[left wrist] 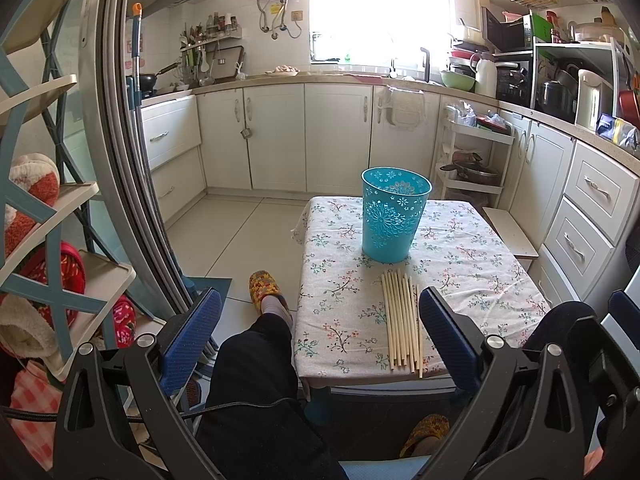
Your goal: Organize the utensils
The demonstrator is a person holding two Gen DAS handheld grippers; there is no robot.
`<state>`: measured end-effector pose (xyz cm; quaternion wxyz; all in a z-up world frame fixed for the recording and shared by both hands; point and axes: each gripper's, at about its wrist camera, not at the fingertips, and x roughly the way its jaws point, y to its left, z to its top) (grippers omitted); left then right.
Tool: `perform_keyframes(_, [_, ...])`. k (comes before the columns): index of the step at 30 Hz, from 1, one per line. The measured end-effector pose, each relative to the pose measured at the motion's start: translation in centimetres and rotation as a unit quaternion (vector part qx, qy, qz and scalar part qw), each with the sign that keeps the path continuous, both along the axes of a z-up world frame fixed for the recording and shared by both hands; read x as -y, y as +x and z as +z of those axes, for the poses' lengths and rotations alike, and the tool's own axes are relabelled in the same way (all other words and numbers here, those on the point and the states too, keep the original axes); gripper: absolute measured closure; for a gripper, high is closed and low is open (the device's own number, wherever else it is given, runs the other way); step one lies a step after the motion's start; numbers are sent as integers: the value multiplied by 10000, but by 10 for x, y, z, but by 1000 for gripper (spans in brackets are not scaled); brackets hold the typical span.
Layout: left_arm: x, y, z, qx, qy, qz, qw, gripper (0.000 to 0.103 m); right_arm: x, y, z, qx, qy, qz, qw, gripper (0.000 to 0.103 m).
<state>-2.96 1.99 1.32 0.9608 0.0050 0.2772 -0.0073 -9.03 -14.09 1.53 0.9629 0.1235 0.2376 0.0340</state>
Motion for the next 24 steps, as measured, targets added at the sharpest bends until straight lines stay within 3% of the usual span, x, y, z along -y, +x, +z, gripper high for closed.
perform_keyframes(13, [4,9,-3,-90,39,-85,9999,8,-2,8,-3,-104,-28,15,9999,7])
perform_keyframes(24, [-4,61,-30,-554,-55,-86,9984,8,9,54,-25,-652,-18,-68,9978,7])
